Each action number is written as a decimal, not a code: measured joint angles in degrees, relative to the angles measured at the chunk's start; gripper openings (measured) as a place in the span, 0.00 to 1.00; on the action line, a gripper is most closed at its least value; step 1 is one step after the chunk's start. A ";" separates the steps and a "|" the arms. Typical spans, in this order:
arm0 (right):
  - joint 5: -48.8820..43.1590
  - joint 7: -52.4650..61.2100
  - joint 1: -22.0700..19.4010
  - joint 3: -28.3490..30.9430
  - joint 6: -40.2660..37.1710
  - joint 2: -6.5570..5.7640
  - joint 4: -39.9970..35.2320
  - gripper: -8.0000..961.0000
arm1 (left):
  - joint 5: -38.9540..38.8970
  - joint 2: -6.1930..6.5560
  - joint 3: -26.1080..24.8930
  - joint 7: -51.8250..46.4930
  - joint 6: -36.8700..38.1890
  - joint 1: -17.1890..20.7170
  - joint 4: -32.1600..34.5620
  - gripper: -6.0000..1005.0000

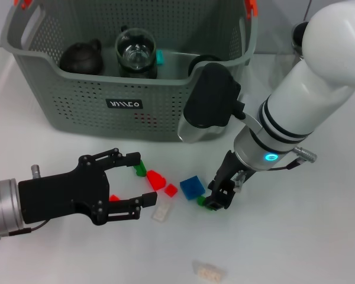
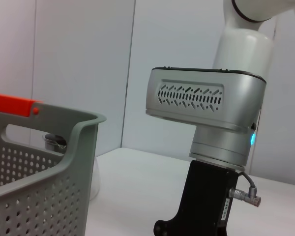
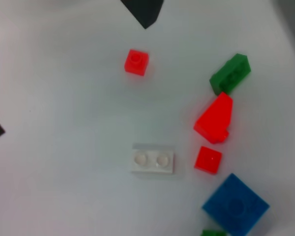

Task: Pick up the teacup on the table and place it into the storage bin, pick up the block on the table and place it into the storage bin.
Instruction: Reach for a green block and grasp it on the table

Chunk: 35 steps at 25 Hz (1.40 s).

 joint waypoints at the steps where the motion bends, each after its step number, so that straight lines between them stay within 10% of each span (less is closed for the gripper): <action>1: 0.17 0.00 0.00 -0.41 0.42 0.03 0.11 0.35 | 0.04 0.00 0.00 0.00 -0.08 -0.02 0.00 0.84; 35: 2.13 0.01 -0.51 -3.54 3.78 0.18 2.92 0.36 | 0.07 -0.14 0.01 0.00 0.11 0.28 -0.71 0.84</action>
